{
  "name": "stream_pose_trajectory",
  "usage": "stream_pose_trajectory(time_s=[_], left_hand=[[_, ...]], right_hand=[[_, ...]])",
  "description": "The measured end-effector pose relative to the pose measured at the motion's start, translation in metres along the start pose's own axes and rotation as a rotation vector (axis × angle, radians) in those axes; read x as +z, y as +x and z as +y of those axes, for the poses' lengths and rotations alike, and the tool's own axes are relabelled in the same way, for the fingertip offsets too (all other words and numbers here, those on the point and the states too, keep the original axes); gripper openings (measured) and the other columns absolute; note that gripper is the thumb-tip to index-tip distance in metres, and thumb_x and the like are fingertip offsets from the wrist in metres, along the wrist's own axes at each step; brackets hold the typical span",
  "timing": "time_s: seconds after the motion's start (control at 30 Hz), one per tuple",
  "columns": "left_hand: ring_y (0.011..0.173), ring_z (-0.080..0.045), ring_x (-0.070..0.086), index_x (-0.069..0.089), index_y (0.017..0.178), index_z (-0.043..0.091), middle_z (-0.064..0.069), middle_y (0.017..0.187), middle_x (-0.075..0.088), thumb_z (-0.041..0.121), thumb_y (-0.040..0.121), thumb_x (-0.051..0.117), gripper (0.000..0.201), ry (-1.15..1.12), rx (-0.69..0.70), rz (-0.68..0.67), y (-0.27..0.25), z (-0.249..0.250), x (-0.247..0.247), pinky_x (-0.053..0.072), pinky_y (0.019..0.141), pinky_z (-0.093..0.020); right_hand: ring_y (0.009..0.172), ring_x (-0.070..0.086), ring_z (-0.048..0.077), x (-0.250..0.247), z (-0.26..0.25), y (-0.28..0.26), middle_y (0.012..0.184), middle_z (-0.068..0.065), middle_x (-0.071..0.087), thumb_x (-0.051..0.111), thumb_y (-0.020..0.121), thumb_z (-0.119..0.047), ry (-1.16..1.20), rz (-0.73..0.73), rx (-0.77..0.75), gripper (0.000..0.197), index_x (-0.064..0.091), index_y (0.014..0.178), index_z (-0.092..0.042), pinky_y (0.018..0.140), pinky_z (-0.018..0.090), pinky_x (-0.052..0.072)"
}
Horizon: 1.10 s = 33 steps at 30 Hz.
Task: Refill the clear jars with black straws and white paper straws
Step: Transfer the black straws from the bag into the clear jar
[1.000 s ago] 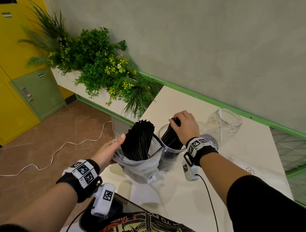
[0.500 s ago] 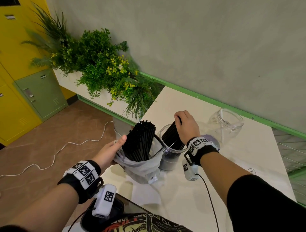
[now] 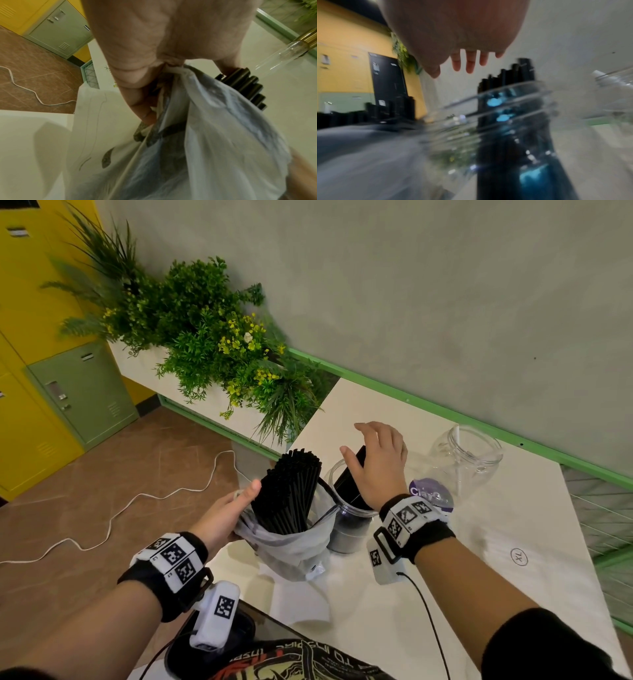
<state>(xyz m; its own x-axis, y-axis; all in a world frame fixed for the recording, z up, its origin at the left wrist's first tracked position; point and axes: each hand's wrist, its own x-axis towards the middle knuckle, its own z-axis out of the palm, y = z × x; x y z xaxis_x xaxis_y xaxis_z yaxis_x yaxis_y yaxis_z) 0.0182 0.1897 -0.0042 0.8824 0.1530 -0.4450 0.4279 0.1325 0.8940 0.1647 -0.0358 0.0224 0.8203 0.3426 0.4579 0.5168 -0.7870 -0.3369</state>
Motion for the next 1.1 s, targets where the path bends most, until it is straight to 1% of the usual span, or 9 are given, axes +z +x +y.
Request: stream_pose_trajectory(time_s=[0.07,0.17,0.33,0.5,0.57,0.67,0.87,1.0,1.1], left_hand=[[0.102,-0.016,0.064,0.061,0.102,0.04,0.009,0.105,0.068,0.093,0.028,0.063,0.091,0.003,0.001,0.009,0.0,-0.001,0.0,0.046,0.096,-0.044],[0.104,-0.019,0.063,0.06,0.106,0.038,0.004,0.11,0.067,0.093,0.031,0.063,0.092,0.003,0.002,0.013,0.001,-0.003,-0.002,0.048,0.095,-0.044],[0.098,-0.023,0.07,0.065,0.111,0.029,-0.001,0.106,0.074,0.088,0.035,0.068,0.097,-0.022,0.032,0.001,0.002,-0.003,-0.001,0.052,0.091,-0.043],[0.095,-0.018,0.071,0.065,0.113,0.028,0.002,0.103,0.075,0.087,0.034,0.069,0.098,-0.04,0.049,-0.021,0.001,-0.002,0.001,0.053,0.084,-0.039],[0.095,-0.017,0.071,0.064,0.113,0.027,0.002,0.103,0.075,0.088,0.034,0.069,0.1,-0.04,0.045,-0.011,0.002,-0.003,0.0,0.053,0.084,-0.039],[0.097,-0.018,0.071,0.065,0.113,0.028,0.002,0.105,0.074,0.087,0.035,0.069,0.098,-0.05,0.041,-0.017,0.002,-0.003,-0.002,0.052,0.088,-0.041],[0.094,-0.016,0.071,0.065,0.106,0.03,0.004,0.098,0.076,0.088,0.033,0.069,0.093,-0.041,0.043,-0.01,0.0,-0.004,-0.003,0.053,0.081,-0.036],[0.101,-0.02,0.07,0.066,0.11,0.03,0.0,0.106,0.074,0.087,0.038,0.068,0.091,-0.048,0.045,-0.024,0.0,-0.005,-0.003,0.051,0.093,-0.043],[0.102,-0.018,0.069,0.066,0.111,0.03,0.001,0.108,0.074,0.087,0.037,0.068,0.094,-0.046,0.049,-0.032,0.0,-0.005,-0.002,0.051,0.095,-0.044]], right_hand=[[0.122,0.036,0.02,-0.005,-0.019,-0.015,0.129,0.005,0.049,0.049,0.094,-0.041,0.17,0.045,-0.07,0.045,0.051,0.13,-0.015,0.104,0.034,0.031],[0.123,0.038,0.013,-0.006,-0.042,-0.041,0.13,0.0,0.043,0.055,0.094,-0.038,0.433,-0.082,-0.057,0.048,0.046,0.134,-0.015,0.104,0.022,0.03],[0.126,0.039,0.007,0.009,-0.054,-0.058,0.146,-0.005,0.029,0.07,0.082,-0.045,0.69,-0.319,0.19,0.087,0.019,0.149,-0.023,0.107,0.028,0.037],[0.135,0.034,0.013,0.022,-0.058,-0.051,0.15,0.0,0.031,0.082,0.065,-0.052,0.69,-0.498,0.223,0.119,0.004,0.152,-0.031,0.112,0.031,0.03],[0.136,0.032,0.014,0.026,-0.058,-0.052,0.148,0.001,0.035,0.083,0.063,-0.052,0.623,-0.506,0.176,0.114,0.013,0.15,-0.03,0.113,0.034,0.029],[0.122,0.045,0.015,0.031,-0.062,-0.055,0.131,0.001,0.049,0.082,0.069,-0.042,0.615,-0.442,0.173,0.083,0.035,0.136,-0.028,0.106,0.034,0.039],[0.095,0.057,0.009,0.032,-0.062,-0.06,0.1,-0.004,0.058,0.073,0.084,-0.02,0.703,-0.343,0.151,0.043,0.041,0.113,-0.028,0.087,0.021,0.044],[0.105,0.045,-0.004,0.037,-0.061,-0.062,0.112,-0.002,0.049,0.076,0.08,-0.021,0.688,-0.288,0.136,0.052,0.042,0.118,-0.025,0.091,0.005,0.031],[0.109,0.047,0.005,0.042,-0.064,-0.066,0.117,-0.001,0.05,0.077,0.077,-0.02,0.66,-0.327,0.152,0.058,0.042,0.124,-0.02,0.096,0.012,0.036]])
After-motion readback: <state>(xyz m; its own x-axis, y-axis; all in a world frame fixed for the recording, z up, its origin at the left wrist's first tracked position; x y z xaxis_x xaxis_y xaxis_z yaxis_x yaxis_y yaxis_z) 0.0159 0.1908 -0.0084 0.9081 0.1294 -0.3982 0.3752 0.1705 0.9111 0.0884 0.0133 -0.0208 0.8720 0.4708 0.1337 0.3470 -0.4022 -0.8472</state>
